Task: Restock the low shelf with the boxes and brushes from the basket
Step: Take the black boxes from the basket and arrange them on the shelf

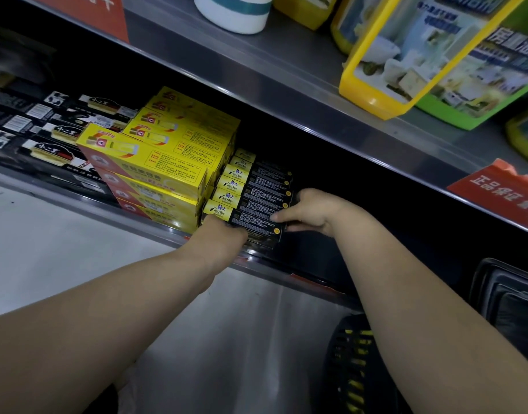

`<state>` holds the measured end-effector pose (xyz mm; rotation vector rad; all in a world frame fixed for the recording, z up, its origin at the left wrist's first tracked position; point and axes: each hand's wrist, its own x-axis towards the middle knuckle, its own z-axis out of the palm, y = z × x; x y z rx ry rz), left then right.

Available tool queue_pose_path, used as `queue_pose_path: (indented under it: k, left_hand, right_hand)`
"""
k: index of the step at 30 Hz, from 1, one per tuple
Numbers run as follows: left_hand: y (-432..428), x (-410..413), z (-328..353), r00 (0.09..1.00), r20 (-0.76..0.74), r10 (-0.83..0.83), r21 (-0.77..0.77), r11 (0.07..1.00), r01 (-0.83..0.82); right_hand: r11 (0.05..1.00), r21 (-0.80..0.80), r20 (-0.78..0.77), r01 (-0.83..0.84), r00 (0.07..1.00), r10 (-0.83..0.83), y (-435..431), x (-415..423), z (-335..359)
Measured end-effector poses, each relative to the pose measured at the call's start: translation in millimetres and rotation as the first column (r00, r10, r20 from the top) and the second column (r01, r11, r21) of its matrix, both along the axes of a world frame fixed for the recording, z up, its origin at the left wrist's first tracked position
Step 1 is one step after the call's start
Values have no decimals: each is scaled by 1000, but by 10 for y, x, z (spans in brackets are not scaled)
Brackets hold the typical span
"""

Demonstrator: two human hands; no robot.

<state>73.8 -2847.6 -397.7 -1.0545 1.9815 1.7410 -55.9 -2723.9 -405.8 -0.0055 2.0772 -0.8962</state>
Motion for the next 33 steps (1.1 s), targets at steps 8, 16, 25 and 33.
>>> queue_pose_path:
  k: [8, 16, 25, 33]
  left_hand:
    - [32, 25, 86, 999, -26, -22, -18, 1000, 22]
    - [319, 94, 417, 952, -257, -165, -62, 986, 155]
    - [1322, 377, 1020, 516, -485, -706, -483, 708, 516]
    - [2505, 687, 1113, 102, -358, -928, -698, 338, 631]
  right_hand:
    - [1000, -16, 31, -11, 999, 12, -43, 64, 5]
    - [984, 153, -215, -95, 968, 127, 183, 146, 573]
    - [988, -153, -382, -6, 923, -53, 1842, 1140, 1486]
    - [954, -52, -185, 296, 936, -300, 3517, 1842, 958]
